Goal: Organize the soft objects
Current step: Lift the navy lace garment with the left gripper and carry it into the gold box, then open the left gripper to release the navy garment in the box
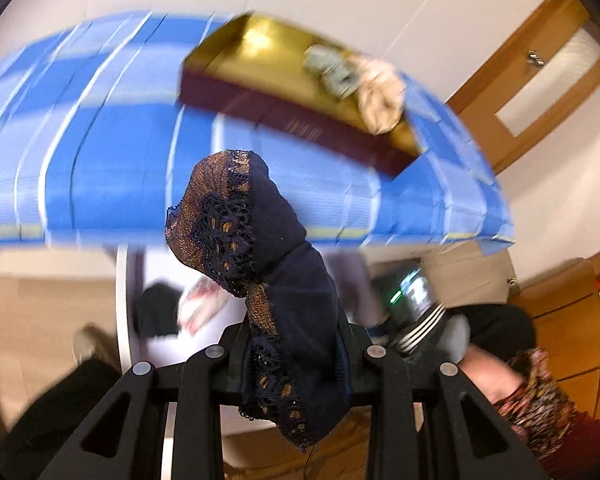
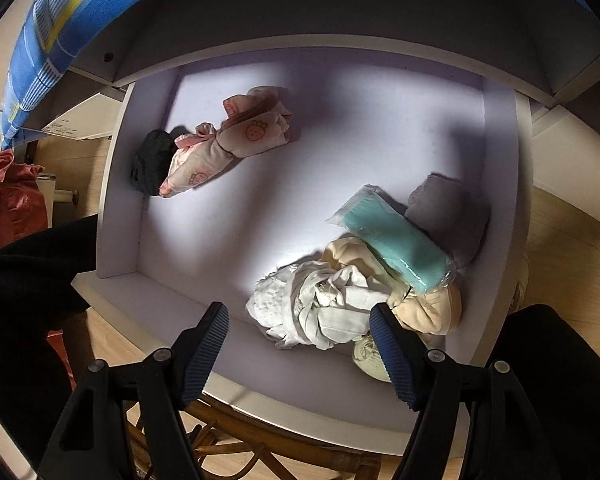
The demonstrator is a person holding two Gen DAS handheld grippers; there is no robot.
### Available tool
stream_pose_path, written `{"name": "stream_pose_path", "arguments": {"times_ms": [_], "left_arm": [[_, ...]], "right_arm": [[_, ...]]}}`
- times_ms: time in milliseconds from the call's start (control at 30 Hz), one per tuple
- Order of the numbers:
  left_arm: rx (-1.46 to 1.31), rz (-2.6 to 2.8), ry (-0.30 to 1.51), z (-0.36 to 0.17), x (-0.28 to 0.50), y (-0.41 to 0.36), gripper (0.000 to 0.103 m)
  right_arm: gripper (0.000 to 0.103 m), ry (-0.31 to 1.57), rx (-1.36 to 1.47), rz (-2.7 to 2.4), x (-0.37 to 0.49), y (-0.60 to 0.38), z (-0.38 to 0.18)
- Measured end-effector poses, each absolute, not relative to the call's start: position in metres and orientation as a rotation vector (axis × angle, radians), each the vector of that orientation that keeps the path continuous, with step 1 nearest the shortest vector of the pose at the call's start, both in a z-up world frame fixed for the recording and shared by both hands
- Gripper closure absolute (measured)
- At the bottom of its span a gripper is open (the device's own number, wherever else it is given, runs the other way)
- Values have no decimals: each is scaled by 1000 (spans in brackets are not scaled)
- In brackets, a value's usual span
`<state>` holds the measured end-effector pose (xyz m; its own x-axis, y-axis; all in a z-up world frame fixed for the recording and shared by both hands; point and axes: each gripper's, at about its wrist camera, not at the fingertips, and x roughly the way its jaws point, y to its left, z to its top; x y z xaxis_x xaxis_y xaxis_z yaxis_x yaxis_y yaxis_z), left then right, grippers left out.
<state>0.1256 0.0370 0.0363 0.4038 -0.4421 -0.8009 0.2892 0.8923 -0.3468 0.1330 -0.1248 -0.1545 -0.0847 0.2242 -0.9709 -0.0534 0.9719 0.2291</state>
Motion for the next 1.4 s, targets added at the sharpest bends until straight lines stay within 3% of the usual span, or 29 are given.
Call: {"name": "stream_pose_path", "arguments": {"times_ms": [433, 933, 1067, 1400], "left_arm": [[17, -477, 981, 89, 228, -34, 72], [268, -358, 1062, 46, 375, -110, 72], [330, -279, 1034, 38, 400, -122, 67], [83, -253, 1038, 46, 395, -81, 62]], "right_arm": [[28, 1655, 193, 260, 130, -125, -154], [26, 1651, 332, 342, 122, -130, -143], [25, 1642, 340, 339, 123, -132, -141], [24, 1645, 319, 347, 127, -124, -141]]}}
